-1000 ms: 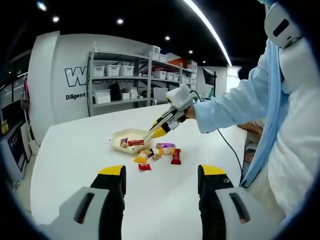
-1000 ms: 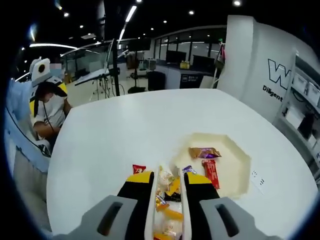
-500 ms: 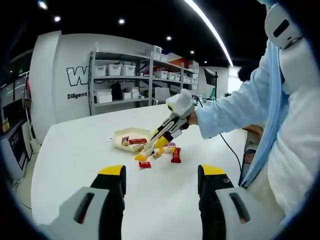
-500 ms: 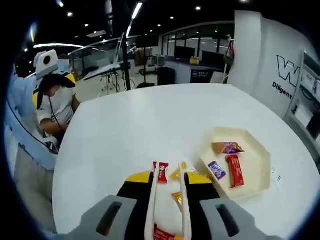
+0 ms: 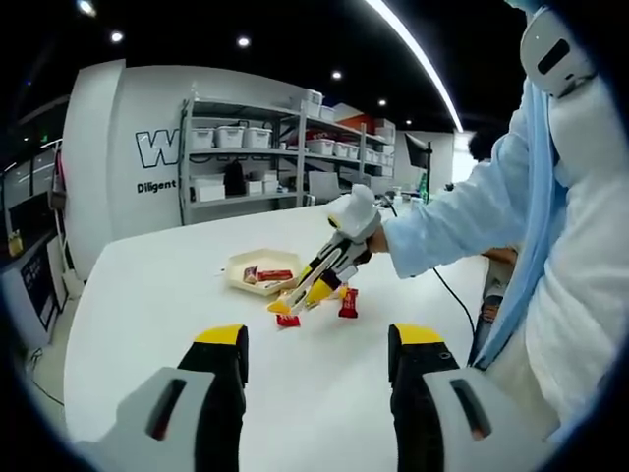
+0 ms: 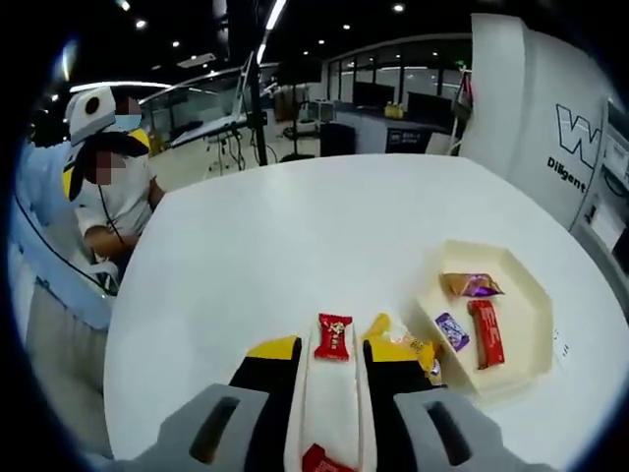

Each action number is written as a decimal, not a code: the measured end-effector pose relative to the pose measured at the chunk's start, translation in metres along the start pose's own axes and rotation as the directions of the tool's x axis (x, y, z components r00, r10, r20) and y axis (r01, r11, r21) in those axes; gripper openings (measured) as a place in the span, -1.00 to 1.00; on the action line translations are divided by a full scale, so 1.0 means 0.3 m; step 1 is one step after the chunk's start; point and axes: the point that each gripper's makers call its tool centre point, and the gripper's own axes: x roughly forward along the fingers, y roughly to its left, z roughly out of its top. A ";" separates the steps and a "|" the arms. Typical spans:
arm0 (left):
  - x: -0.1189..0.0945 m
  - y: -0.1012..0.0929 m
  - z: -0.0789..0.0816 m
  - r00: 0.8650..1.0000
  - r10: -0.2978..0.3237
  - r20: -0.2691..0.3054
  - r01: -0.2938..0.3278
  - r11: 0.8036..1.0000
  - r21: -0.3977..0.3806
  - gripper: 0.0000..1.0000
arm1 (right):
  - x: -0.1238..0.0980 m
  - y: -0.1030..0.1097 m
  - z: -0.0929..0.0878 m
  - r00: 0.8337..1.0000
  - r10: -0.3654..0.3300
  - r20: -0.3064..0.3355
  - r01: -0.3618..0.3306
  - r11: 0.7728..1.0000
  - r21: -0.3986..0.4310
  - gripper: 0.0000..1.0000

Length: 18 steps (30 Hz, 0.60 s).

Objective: Place the target food into the container with the food tongs after gripping and lifting it, then release it inside without dropping or visibly crushing the food.

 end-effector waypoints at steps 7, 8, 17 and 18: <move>-0.011 0.004 -0.002 1.000 0.011 -0.005 -0.011 1.000 -0.002 0.10 | 0.038 -0.006 -0.017 1.000 0.009 -0.012 -0.009 1.000 -0.002 -0.64; -0.013 0.005 -0.004 1.000 0.012 -0.007 -0.012 1.000 -0.003 0.10 | 0.046 -0.009 -0.019 1.000 0.007 -0.014 -0.008 1.000 -0.008 -0.64; -0.024 0.003 -0.005 1.000 0.024 -0.019 -0.024 1.000 -0.004 0.11 | 0.079 -0.027 -0.053 0.999 -0.010 -0.044 0.010 1.000 0.004 -0.68; -0.024 0.003 -0.005 1.000 0.025 -0.019 -0.025 1.000 -0.005 0.10 | 0.080 -0.026 -0.051 0.999 -0.012 -0.039 0.012 1.000 -0.001 -0.70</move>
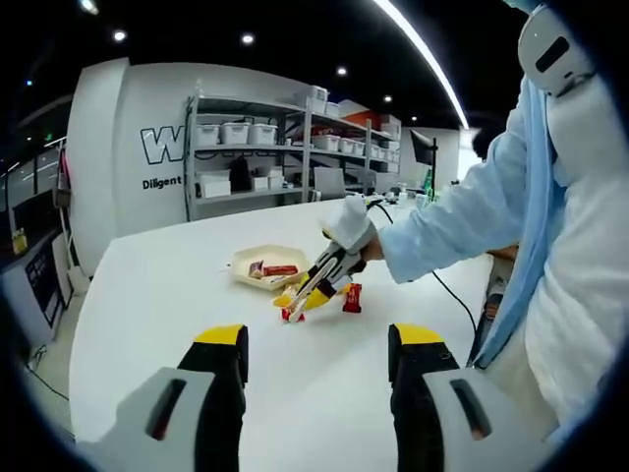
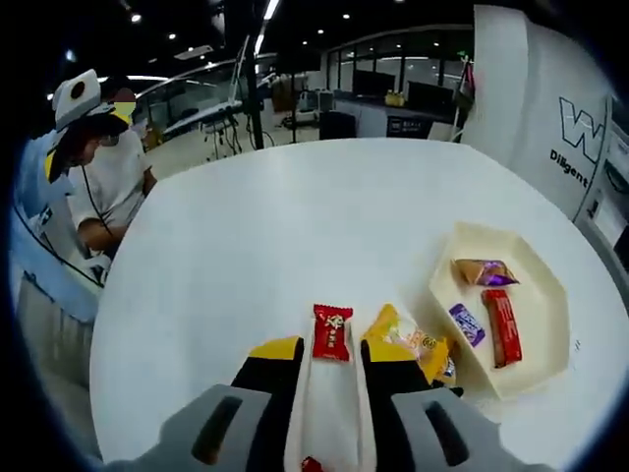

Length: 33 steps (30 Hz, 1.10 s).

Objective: Place the target food into the container with the food tongs after gripping and lifting it, then release it inside without dropping or visibly crushing the food.

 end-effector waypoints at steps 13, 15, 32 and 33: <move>0.011 -0.005 0.004 1.000 -0.010 -0.001 0.010 1.000 0.005 0.11 | -0.023 0.019 0.027 1.000 -0.012 0.015 0.012 1.000 0.001 -0.77; 0.012 -0.006 0.006 1.000 -0.012 0.000 0.012 1.000 0.006 0.11 | -0.029 0.026 0.035 1.000 -0.003 0.016 0.003 1.000 0.001 -0.76; 0.025 -0.016 0.011 1.000 -0.029 0.008 0.028 0.999 0.015 0.10 | -0.093 0.035 0.054 0.999 -0.008 0.042 0.008 1.000 -0.011 -0.75; 0.026 -0.017 0.012 1.000 -0.029 0.009 0.029 0.999 0.015 0.10 | -0.099 0.030 0.061 0.999 -0.013 0.050 0.014 1.000 -0.010 -0.74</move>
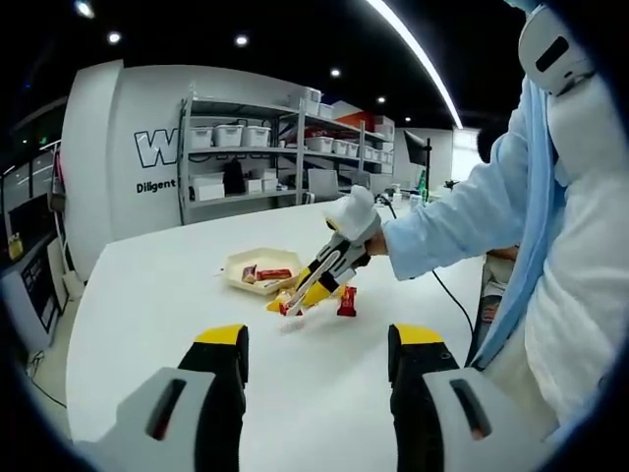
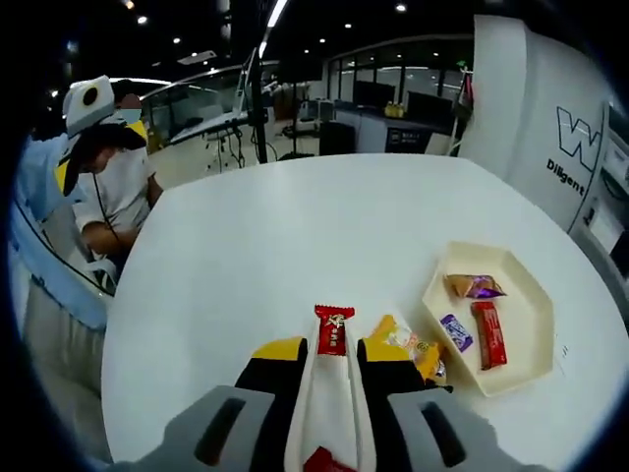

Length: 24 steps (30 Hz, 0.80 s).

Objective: Place the target food into the container with the food tongs after gripping and lifting it, then release it inside without dropping or visibly crushing the food.

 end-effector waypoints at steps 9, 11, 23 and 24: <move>0.002 -0.006 0.006 1.000 -0.005 0.003 0.005 1.000 0.004 0.10 | -0.075 -0.115 0.059 0.996 -0.074 0.049 0.072 0.997 0.029 -0.74; 0.001 -0.006 0.005 1.000 -0.005 0.003 0.005 1.000 0.004 0.10 | -0.093 -0.145 0.069 0.994 -0.091 0.054 0.090 0.995 0.032 -0.74; -0.003 -0.001 0.001 1.000 -0.003 0.001 0.003 1.000 0.002 0.10 | -0.175 -0.299 0.125 0.982 -0.175 0.069 0.172 0.984 0.054 -0.73; -0.004 0.000 0.001 1.000 -0.002 0.001 0.002 1.000 0.002 0.10 | -0.178 -0.304 0.129 0.982 -0.178 0.068 0.175 0.983 0.056 -0.73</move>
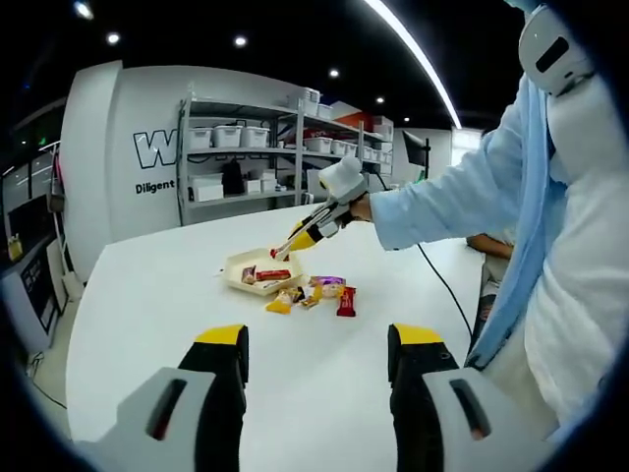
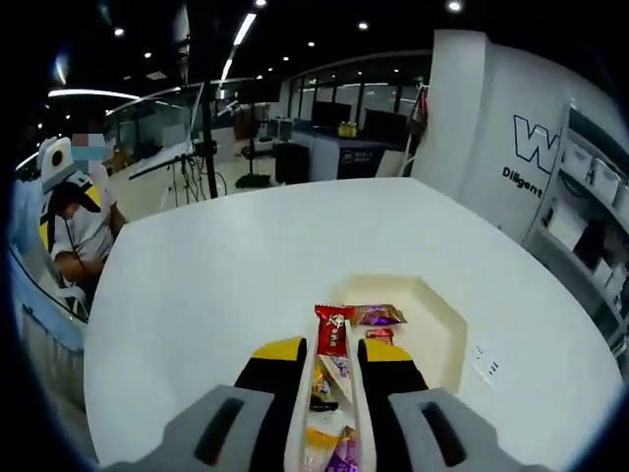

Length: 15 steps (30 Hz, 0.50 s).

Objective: Place the target food into the container with the food tongs after gripping and lifting it, then release it inside without dropping or visibly crushing the food.

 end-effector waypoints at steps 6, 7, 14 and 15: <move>-0.002 0.004 -0.004 1.000 0.006 -0.003 -0.006 1.000 -0.004 0.10 | 0.011 -0.062 0.005 1.000 -0.022 0.000 0.022 1.000 0.004 -0.73; -0.002 0.004 -0.005 1.000 0.007 -0.003 -0.007 1.000 -0.005 0.09 | 0.012 -0.072 0.005 1.000 -0.026 -0.002 0.026 1.000 0.004 -0.73; 0.000 0.008 -0.008 1.000 0.014 -0.008 -0.014 1.000 -0.008 0.10 | 0.036 -0.110 -0.019 1.000 0.003 -0.021 -0.002 0.999 0.034 -0.66; 0.002 0.009 -0.006 1.000 0.015 -0.008 -0.015 1.000 -0.007 0.10 | 0.038 -0.112 -0.026 1.000 0.004 -0.027 -0.003 0.999 0.041 -0.66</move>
